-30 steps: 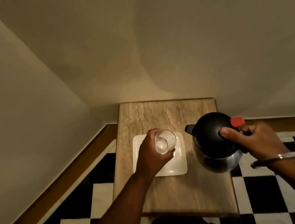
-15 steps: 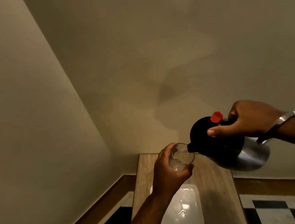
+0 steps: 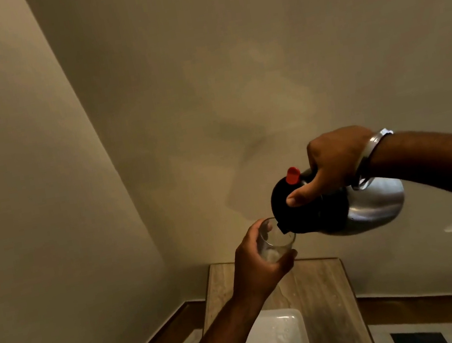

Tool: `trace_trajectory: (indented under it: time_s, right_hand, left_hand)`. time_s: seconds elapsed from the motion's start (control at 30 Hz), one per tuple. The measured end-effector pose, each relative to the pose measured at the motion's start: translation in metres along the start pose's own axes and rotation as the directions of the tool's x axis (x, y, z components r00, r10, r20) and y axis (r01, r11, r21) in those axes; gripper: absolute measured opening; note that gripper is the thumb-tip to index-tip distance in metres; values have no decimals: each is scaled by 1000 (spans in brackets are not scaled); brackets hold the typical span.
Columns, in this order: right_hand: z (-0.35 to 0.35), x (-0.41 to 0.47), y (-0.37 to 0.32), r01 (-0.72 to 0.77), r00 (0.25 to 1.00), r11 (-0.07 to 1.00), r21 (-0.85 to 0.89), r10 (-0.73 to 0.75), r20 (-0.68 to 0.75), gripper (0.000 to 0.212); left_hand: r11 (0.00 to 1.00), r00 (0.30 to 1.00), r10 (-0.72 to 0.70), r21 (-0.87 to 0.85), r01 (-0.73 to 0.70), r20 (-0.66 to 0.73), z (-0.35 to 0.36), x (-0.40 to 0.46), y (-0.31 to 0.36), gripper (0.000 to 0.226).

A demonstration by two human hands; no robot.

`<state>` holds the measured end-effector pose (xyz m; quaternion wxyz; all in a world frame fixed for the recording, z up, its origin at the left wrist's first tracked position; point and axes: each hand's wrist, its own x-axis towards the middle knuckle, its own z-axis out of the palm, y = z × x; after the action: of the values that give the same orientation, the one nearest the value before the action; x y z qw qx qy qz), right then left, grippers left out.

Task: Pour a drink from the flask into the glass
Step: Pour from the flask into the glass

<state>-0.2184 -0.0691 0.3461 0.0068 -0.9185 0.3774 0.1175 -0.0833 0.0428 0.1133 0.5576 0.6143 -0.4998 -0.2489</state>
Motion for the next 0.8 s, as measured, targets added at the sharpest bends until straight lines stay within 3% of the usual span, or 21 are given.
trace_trajectory:
  time_s: [0.3,0.8]
  right_hand:
    - [6,-2,-8,-13,1000,990,-143,8,-29,84]
    - [31,-27,-22,68,989,954,-292,-102,-105,88]
  left_hand:
    - [999,1000,-16,-34,16,23,7,-14,0,87]
    - [1000,1000,-22,12,22,7,18,-51,5,72]
